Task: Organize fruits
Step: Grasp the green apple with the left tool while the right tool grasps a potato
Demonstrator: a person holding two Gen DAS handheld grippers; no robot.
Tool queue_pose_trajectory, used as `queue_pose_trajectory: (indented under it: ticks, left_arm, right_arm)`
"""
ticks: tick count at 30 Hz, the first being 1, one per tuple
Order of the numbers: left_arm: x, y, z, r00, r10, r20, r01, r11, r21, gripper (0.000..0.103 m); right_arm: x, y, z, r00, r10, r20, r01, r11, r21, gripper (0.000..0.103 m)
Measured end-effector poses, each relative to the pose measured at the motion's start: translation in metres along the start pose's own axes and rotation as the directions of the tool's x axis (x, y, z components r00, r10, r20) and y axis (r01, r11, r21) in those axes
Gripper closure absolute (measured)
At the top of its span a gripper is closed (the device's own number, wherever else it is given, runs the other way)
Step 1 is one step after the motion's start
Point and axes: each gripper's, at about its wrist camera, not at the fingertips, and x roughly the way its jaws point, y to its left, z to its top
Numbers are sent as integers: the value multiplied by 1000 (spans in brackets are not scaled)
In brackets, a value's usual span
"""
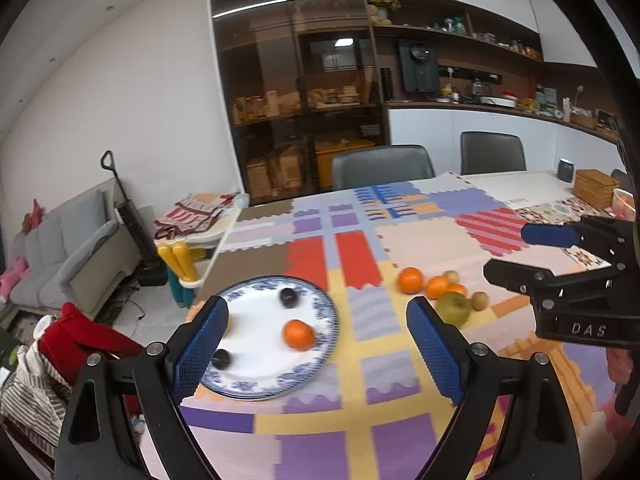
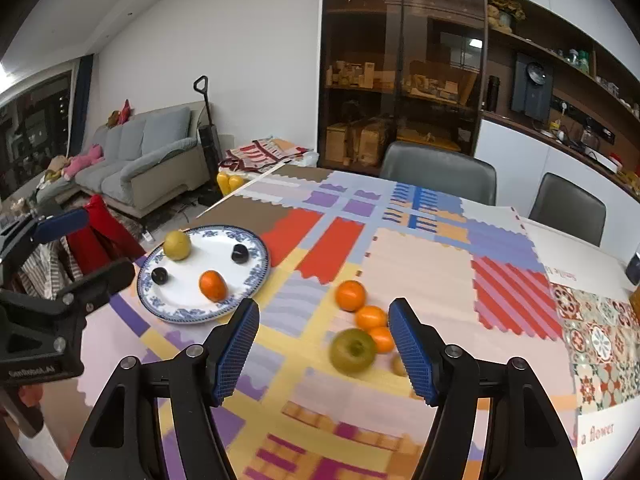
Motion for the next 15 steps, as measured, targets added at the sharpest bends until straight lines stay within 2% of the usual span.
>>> queue_pose_trajectory:
  ticks: [15]
  left_arm:
    - [29, -75, -3, 990, -140, -16, 141, 986, 84, 12]
  right_arm:
    - [-13, -54, -31, 999, -43, 0, 43, 998, -55, 35]
